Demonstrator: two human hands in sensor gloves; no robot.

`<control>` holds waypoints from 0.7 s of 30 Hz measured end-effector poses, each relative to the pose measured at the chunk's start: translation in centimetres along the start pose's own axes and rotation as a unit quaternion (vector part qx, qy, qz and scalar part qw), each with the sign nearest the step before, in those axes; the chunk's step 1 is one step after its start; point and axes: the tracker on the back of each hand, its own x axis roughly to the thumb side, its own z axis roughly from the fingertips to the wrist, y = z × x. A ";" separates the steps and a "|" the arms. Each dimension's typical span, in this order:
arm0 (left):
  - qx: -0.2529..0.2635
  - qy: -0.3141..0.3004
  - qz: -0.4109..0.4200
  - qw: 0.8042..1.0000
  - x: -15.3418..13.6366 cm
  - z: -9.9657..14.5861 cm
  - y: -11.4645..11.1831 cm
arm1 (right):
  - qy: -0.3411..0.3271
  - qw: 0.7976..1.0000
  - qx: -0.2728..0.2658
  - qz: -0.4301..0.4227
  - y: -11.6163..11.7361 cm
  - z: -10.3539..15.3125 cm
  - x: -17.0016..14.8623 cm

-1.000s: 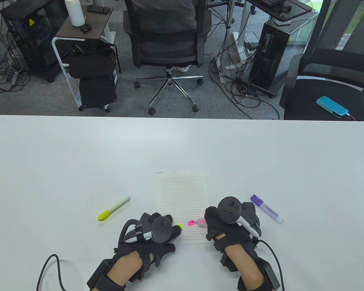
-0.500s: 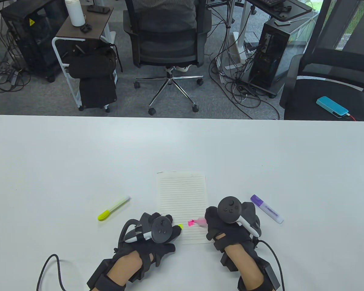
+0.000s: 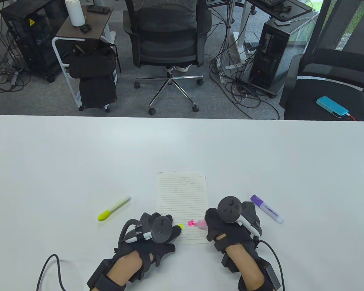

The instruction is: Apply highlighter ink on paper

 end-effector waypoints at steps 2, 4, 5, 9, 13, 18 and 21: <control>0.000 0.000 -0.001 1.000 0.0 0.0 0.0 | -0.020 0.999 -0.024 -0.024 -0.1 0.1 0.1; -0.001 -0.001 0.000 1.000 0.0 0.0 0.0 | -0.045 0.997 -0.048 -0.036 -0.3 0.3 0.4; -0.001 -0.002 0.001 1.000 0.0 0.0 0.0 | -0.068 0.995 -0.060 -0.050 -0.4 0.4 0.6; 0.000 -0.004 0.002 1.000 -0.1 0.0 0.0 | -0.106 0.986 -0.090 -0.097 -0.5 0.6 0.9; 0.005 -0.007 0.004 1.000 -0.1 0.0 0.1 | -0.134 0.977 -0.116 -0.115 -0.6 0.7 1.0; 0.061 -0.017 0.037 0.997 -0.8 0.6 1.3 | -0.136 0.978 -0.105 -0.118 -0.5 0.6 0.8; 0.119 0.008 0.043 0.992 -1.9 1.7 2.9 | -0.138 0.979 -0.096 -0.118 -0.5 0.6 0.8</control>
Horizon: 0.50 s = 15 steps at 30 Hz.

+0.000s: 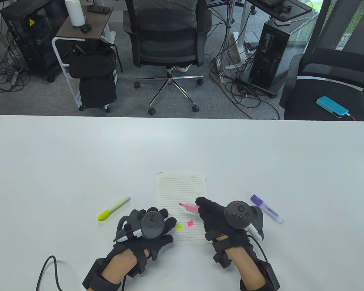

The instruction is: Apply highlighter ink on paper

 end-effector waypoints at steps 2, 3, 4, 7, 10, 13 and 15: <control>0.040 0.032 -0.007 0.999 -0.9 0.6 1.4 | -0.004 1.000 0.003 0.000 0.0 0.0 0.1; 0.055 0.059 -0.014 0.997 -1.6 0.9 2.2 | -0.006 1.000 0.003 0.000 0.0 0.0 0.1; 0.060 0.078 -0.019 0.995 -2.1 1.2 2.6 | -0.008 1.000 0.004 0.000 0.0 0.0 0.1; 0.065 0.161 -0.039 0.984 -4.0 2.0 3.8 | -0.010 1.000 0.006 -0.003 0.0 0.0 0.1; 0.034 0.199 -0.034 0.979 -5.2 2.3 4.1 | -0.010 1.000 0.007 -0.004 0.0 0.0 0.2; 0.018 0.204 -0.032 0.978 -4.9 1.9 3.2 | -0.008 1.000 0.010 -0.003 0.0 0.0 0.2; 0.014 0.200 -0.044 0.979 -4.0 1.5 2.5 | -0.007 1.000 0.014 -0.003 0.1 -0.1 0.2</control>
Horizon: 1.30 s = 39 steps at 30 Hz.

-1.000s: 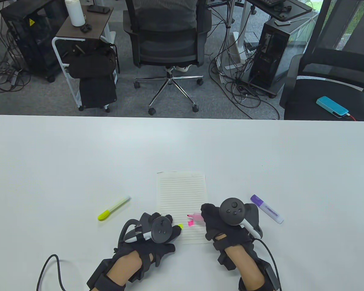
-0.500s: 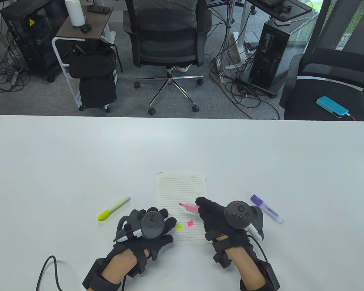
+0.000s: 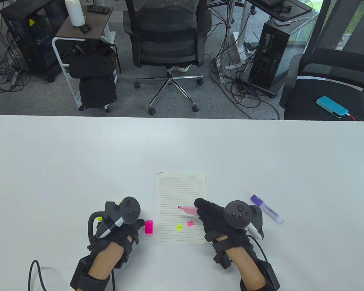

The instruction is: Apply highlighter ink on paper

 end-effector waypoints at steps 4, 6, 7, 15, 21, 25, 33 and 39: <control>0.011 0.002 -0.044 0.999 2.1 0.1 -1.3 | 0.000 1.000 0.003 0.002 0.1 0.0 0.1; 0.005 0.009 -0.064 0.998 2.8 0.1 -1.9 | -0.001 1.000 0.003 0.002 0.2 0.0 0.1; 0.008 0.012 -0.070 0.997 3.0 0.1 -2.1 | 0.000 1.000 0.005 0.002 0.2 0.0 0.1; 0.021 -0.007 -0.075 0.997 3.7 -0.4 -2.7 | 0.002 1.000 0.015 0.005 0.5 -0.2 0.1; 0.024 -0.019 -0.060 0.998 4.0 -0.4 -2.8 | 0.000 1.000 0.023 0.007 0.7 -0.2 0.3; -0.026 0.002 -0.031 0.999 3.6 -0.8 -2.9 | -0.004 0.999 0.034 0.010 1.1 -0.3 0.4; -0.064 -0.002 0.000 0.998 2.7 -1.3 -3.2 | -0.011 0.999 0.044 0.016 1.5 -0.4 0.5; -0.049 -0.015 -0.016 0.999 2.8 -1.1 -3.3 | -0.032 0.997 0.062 0.016 2.1 -0.5 0.8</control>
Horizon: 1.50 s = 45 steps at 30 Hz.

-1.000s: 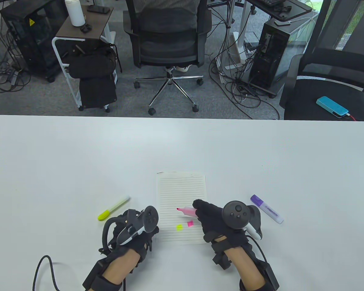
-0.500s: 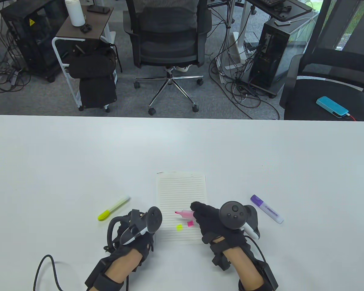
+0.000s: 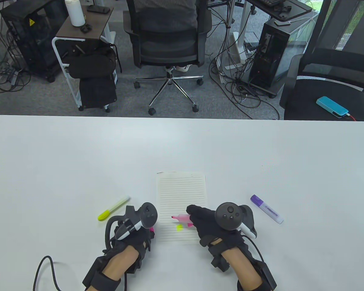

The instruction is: Apply highlighter ink on paper

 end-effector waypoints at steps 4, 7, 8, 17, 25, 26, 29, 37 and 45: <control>0.005 -0.018 -0.020 1.000 0.2 0.0 0.2 | -0.020 1.000 0.019 0.001 0.4 -0.2 0.3; 0.012 -0.037 0.001 0.999 -0.2 0.1 0.5 | -0.035 0.999 0.022 -0.003 0.4 -0.2 0.5; 0.020 -0.049 0.024 0.998 -0.3 0.2 0.7 | -0.040 0.999 0.018 -0.006 0.3 -0.1 0.6; 0.114 -0.152 0.109 0.976 -0.2 1.4 2.7 | -0.062 0.998 0.002 -0.027 -0.1 0.1 0.8; 0.107 -0.184 0.099 0.972 0.7 1.3 2.0 | -0.067 0.997 0.010 -0.026 0.1 0.0 0.9; 0.110 -0.188 0.094 0.971 0.8 1.3 2.0 | -0.067 0.997 0.011 -0.025 0.1 0.0 0.9; 0.109 -0.191 0.107 0.970 0.7 1.3 2.0 | -0.067 0.997 0.010 -0.026 0.0 0.1 0.9; 0.112 -0.195 0.111 0.968 0.7 1.3 2.0 | -0.064 0.998 0.008 -0.022 -0.1 0.1 0.9; 0.111 -0.198 0.122 0.966 0.5 1.3 2.0 | -0.063 0.998 0.007 -0.023 -0.1 0.1 0.9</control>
